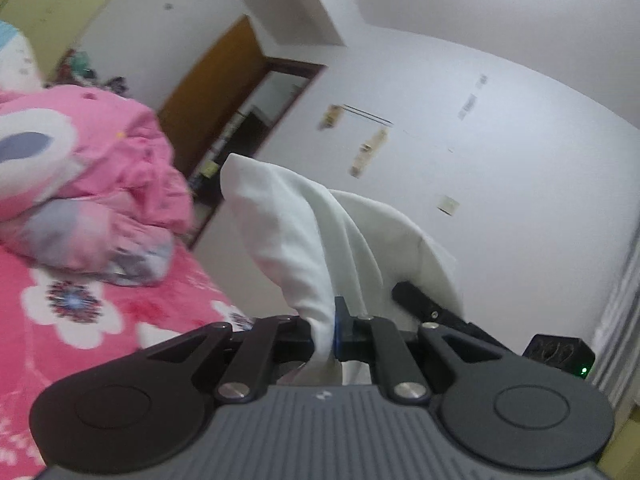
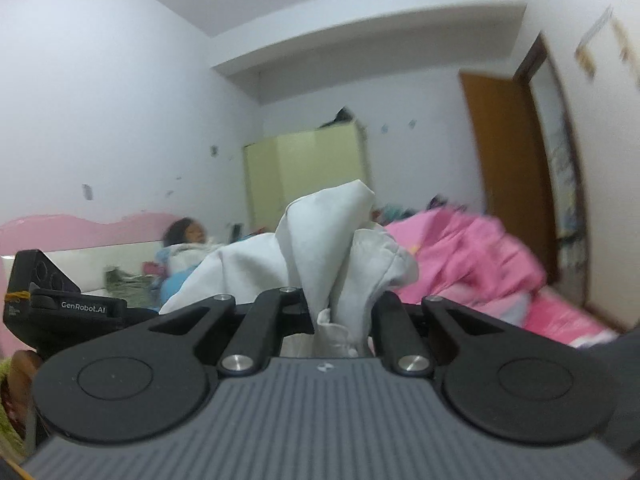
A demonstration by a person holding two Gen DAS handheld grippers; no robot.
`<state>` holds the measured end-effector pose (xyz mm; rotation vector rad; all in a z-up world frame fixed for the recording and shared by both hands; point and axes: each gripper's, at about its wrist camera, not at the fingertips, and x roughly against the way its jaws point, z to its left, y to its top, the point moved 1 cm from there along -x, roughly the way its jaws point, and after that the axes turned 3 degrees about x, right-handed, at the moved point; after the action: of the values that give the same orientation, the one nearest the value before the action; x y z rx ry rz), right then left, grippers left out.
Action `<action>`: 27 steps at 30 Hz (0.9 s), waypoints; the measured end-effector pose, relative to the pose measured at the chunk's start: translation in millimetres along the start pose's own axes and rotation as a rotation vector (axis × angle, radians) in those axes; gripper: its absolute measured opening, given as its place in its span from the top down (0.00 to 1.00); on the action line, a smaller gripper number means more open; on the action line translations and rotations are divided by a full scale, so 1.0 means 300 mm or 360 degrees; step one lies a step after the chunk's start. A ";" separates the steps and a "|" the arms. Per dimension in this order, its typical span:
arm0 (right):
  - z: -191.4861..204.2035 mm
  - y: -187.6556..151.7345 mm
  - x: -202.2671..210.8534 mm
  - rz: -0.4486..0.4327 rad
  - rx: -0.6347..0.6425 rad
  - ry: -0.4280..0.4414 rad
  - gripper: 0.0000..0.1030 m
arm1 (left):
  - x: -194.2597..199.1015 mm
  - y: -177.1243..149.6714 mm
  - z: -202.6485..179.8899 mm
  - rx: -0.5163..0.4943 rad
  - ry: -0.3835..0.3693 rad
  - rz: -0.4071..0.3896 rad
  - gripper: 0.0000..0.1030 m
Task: Fold clothes
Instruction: 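Lift the folded shirt with both grippers and carry it toward the clothes stack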
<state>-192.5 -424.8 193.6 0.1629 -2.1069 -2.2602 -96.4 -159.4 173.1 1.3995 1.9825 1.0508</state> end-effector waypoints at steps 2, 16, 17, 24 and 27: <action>-0.046 0.023 0.054 -0.0011 0.0060 -0.0071 0.94 | -0.064 -0.030 -0.045 -0.0024 -0.0043 0.0041 0.92; -0.467 -0.112 -0.030 0.0200 0.0038 -0.0244 0.94 | -0.552 -0.189 0.157 0.0195 -0.0058 0.0359 0.92; -0.489 -0.133 -0.076 0.0227 0.0020 -0.0232 0.94 | -0.580 -0.195 0.194 0.0218 -0.0040 0.0375 0.92; -0.638 -0.342 -0.394 0.0480 -0.0127 -0.0138 0.94 | -0.726 -0.191 0.506 0.0345 0.0127 0.0441 0.92; -0.683 -0.437 -0.509 0.0578 -0.0201 -0.0090 0.94 | -0.759 -0.195 0.602 0.0336 0.0212 0.0452 0.92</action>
<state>-13.7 -602.4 55.9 -0.2697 -1.8278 -2.1863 87.3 -327.2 11.9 1.8090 2.0809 1.1056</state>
